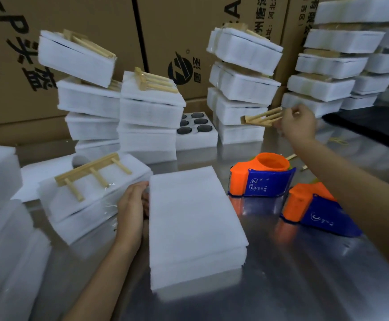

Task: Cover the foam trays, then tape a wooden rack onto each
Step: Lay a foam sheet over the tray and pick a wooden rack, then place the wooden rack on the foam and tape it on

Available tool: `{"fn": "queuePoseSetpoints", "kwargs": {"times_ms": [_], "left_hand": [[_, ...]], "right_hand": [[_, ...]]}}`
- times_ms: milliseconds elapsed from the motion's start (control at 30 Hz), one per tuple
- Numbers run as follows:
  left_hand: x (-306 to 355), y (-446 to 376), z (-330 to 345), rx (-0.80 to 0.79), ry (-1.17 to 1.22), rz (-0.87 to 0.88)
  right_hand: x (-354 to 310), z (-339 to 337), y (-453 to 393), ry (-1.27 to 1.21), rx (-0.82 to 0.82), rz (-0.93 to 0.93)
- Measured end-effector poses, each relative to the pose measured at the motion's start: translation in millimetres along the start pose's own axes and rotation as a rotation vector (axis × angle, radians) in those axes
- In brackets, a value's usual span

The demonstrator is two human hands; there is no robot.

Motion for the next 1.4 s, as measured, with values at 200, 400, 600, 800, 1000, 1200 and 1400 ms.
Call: {"fn": "queuePoseSetpoints", "kwargs": {"times_ms": [200,400,600,800,1000,1200,1400], "left_hand": [[11,17,0,-0.012,-0.092,0.09],[13,24,-5,-0.039,-0.151,0.107],[10,21,-4,0.007,-0.153,0.09],[7,37,8,-0.184,-0.034,-0.029],[13,52,11,-0.193,0.133,-0.149],[5,71,12,-0.203,0.182,-0.083],[10,81,14,-0.277,0.129,0.004]], "right_hand": [[-61,13,121,-0.415,-0.463,0.099],[-38,32,212,-0.248,-0.781,0.105],[-22,17,216,-0.227,-0.618,0.138],[-5,16,239,-0.528,-0.683,0.635],[-4,10,246,-0.625,-0.618,0.678],[1,-4,251,-0.704,-0.636,0.711],[1,-9,246,-0.591,-0.659,0.707]]}}
Point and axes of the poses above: each hand's wrist, its own y-axis away from the middle knuckle, its own z-axis out of the palm, x = y × z, the point moved 2 cm from there along -y, towards the middle knuckle, and after that the axes turned 8 degrees about -y, right-handed, at the moved point
